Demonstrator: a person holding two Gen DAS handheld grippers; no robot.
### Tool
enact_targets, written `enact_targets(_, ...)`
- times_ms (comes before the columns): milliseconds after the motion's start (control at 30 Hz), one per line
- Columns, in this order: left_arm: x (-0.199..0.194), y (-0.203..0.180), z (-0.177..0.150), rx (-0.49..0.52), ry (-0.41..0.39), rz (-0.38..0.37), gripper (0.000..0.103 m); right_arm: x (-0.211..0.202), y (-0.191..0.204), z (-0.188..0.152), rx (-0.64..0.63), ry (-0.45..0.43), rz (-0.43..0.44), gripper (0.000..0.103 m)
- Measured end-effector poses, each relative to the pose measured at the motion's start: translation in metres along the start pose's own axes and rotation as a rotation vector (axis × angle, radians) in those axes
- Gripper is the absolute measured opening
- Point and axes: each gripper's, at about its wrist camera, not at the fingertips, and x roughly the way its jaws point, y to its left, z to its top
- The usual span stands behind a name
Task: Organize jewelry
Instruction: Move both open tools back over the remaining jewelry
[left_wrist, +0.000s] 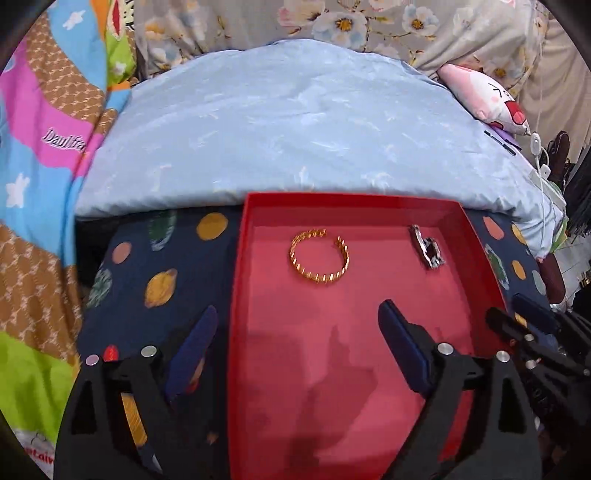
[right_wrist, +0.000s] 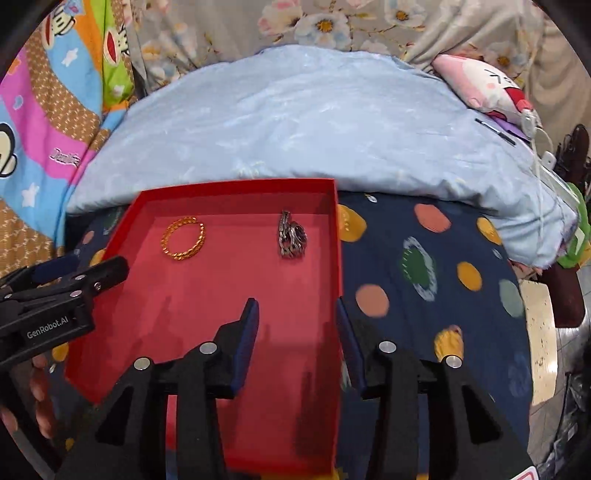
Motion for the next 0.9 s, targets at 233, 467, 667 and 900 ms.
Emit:
enact_targets(233, -0.062, 0.032, -0.062, -0.099, 0.002, -0.003, 0.090, -0.079, -0.015, -0.061, 0.051, -0.048, 0.024, 0.048)
enact_targets(467, -0.108, 0.044, -0.139, -0.094, 0.026, 0.048, 0.090, -0.127, -0.015, -0.130, 0.064, -0.028, 0.035, 0.051)
enact_targets(667, -0.128, 0.043, -0.190, -0.083, 0.054, 0.041, 0.090, -0.143, -0.004, -0.177, 0.059, -0.009, 0.027, 0.052)
enact_targets(900, -0.129, 0.031, -0.242, -0.031, 0.112, 0.029, 0.090, -0.144, 0.002, -0.215, 0.073, 0.045, 0.047, 0.052)
